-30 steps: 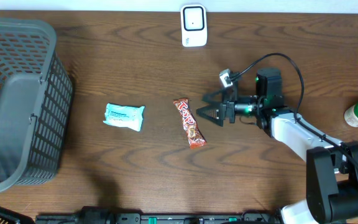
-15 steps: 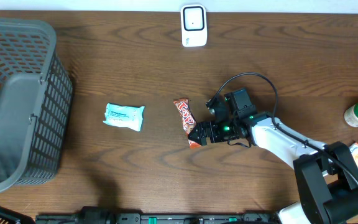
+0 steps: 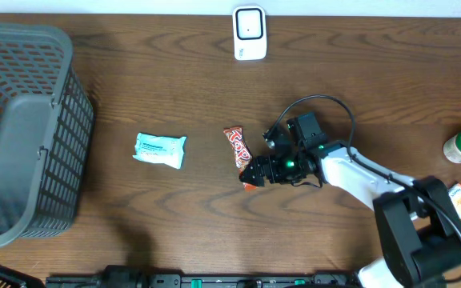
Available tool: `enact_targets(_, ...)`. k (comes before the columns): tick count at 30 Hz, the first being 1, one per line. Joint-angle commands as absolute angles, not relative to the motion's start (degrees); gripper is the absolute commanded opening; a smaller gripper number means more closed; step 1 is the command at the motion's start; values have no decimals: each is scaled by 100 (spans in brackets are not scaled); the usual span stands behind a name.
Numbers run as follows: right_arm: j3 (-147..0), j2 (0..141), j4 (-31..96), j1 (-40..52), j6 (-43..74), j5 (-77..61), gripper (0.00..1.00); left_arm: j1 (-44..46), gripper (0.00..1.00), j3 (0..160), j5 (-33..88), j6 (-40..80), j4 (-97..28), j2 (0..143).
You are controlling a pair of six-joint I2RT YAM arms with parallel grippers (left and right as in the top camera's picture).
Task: Scan the item barcode
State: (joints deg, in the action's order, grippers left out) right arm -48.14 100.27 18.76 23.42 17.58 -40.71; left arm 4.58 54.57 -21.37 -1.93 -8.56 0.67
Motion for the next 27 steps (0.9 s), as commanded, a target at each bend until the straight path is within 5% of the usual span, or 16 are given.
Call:
enact_targets(1,-4598,10787,1809,2373,1826,-3920,98,440,84,5470,-2176,-290,-823,16)
enact_targets(5,-4598,11157,1785,2373,1837,-3929,79,440,84,5470,-2176,-292,-823,16)
enact_targets(9,-4595,11327,1874,2366,1752,-3706,18,440,84,5470,-2176,-292,-823,16)
enact_targets(11,-4598,11325,1855,2366,1752,-3559,1,440,84,5470,-2176,-292,-825,16)
enact_targets(22,-4598,11290,945,2366,1774,-4125,5,440,84,5470,-2176,-292,-825,16)
enact_targets(26,-4598,11284,967,2368,2056,-4130,93,440,84,5470,-2176,-292,-825,16)
enact_targets(27,-4598,11284,967,2368,2128,-4056,96,440,84,5470,-2176,-292,-825,19)
